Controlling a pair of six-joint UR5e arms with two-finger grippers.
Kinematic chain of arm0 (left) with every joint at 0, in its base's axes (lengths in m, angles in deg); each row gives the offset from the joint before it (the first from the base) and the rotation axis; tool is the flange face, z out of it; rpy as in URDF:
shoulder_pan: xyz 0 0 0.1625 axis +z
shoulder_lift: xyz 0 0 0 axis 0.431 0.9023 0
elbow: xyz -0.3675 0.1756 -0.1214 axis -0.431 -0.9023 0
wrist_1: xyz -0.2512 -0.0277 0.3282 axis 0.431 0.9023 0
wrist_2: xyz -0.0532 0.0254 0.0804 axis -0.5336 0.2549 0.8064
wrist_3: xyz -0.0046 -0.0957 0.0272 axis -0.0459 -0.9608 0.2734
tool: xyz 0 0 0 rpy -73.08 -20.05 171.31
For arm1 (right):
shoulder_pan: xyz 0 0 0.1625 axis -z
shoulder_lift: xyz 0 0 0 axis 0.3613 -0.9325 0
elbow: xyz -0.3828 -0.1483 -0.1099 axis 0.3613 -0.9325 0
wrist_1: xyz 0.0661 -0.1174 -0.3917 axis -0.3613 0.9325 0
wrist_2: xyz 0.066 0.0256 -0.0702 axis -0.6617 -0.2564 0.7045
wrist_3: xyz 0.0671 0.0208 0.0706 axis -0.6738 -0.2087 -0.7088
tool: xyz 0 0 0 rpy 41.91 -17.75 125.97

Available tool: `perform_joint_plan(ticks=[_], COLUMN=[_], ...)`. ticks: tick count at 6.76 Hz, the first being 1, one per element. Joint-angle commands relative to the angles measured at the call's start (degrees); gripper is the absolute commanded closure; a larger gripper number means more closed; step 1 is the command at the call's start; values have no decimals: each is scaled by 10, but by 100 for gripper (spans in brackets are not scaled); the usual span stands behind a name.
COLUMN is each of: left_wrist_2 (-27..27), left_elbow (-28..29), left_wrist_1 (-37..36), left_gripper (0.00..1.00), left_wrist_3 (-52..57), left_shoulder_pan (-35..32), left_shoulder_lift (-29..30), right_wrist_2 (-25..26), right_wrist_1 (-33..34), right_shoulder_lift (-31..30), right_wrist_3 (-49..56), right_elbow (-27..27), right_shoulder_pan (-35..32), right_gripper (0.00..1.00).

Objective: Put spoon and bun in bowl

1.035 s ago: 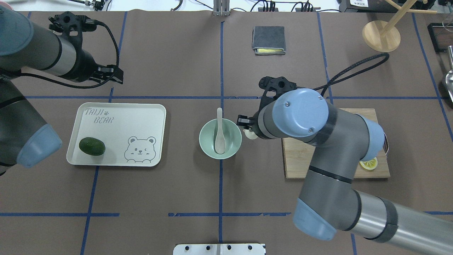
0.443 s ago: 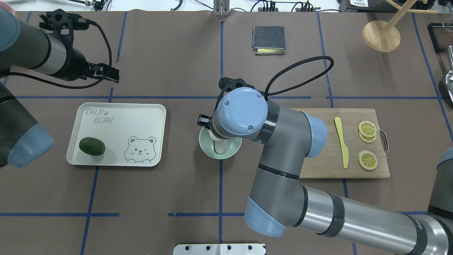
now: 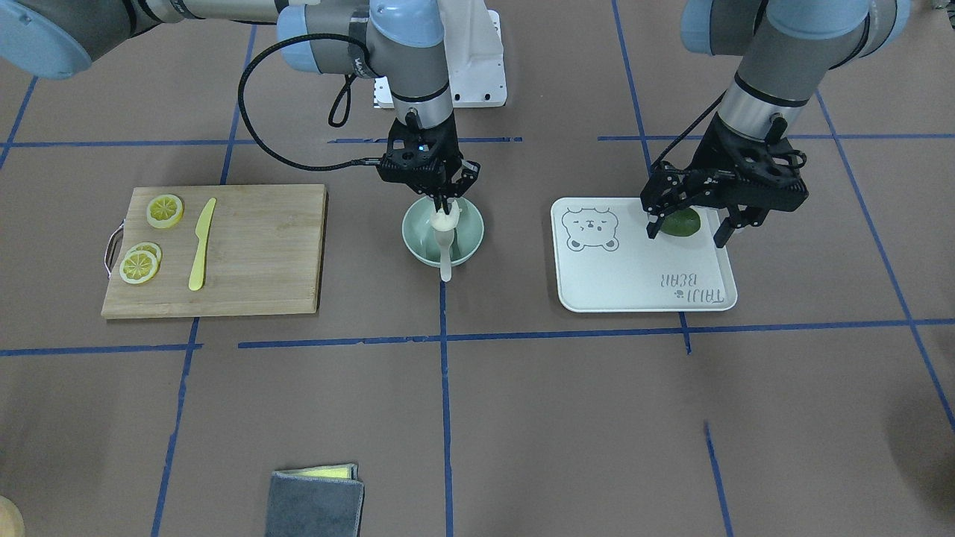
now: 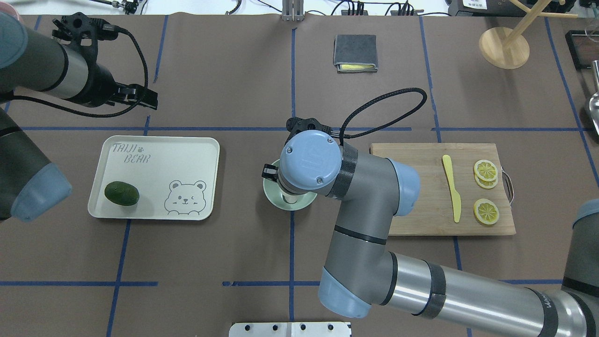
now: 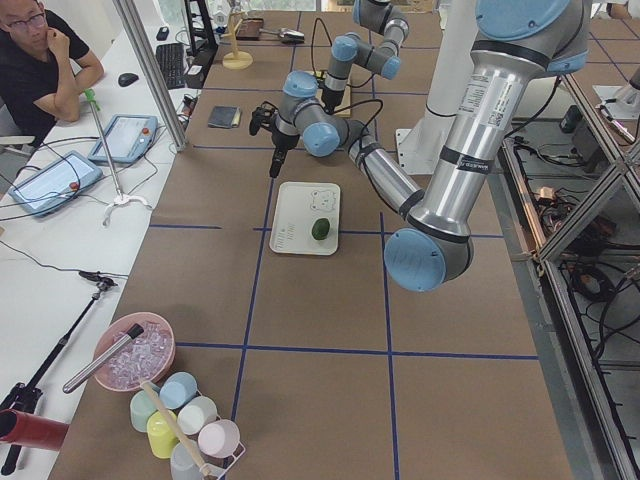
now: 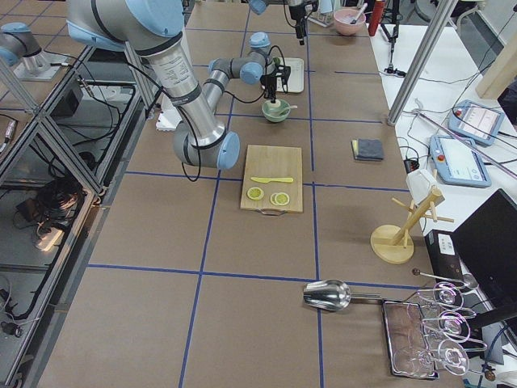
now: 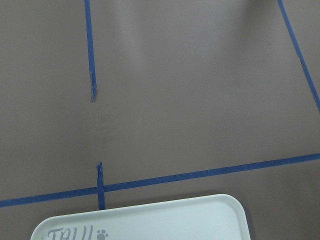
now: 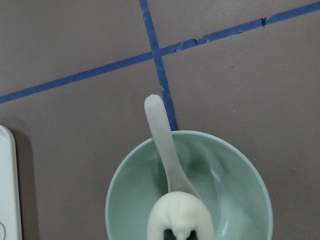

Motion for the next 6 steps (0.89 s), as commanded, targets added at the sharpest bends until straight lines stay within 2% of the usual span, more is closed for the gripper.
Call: perform_joint_plan(ticks=[1,3,4,5,6], left_wrist_2=[1,2,-1,-3,-39], left_elbow=[3,-3,-2,-3,3], left_wrist_1=[0,3,4,5,8], left_gripper=[1,1,1,0,0], left_wrist_3=[2,52,110,190,270], left_shoulder_pan=[0,-13,-44,-85,-127], left_shoulder_lift=[-1,-38,-64,-96,-123], right_wrist_2=[1,-25,-86,-125,-156], right_wrist_1=[0,2,5,5,4], right_shoulder_lift=[-2,-35,-94,-169,-249], right_wrist_3=[3,6,27,89,174], right_elbow=[-3,30,100,166,210], right_shoulder_pan=[3,-32,-77,-116,-164], right_gripper=[0,0,0,0,0])
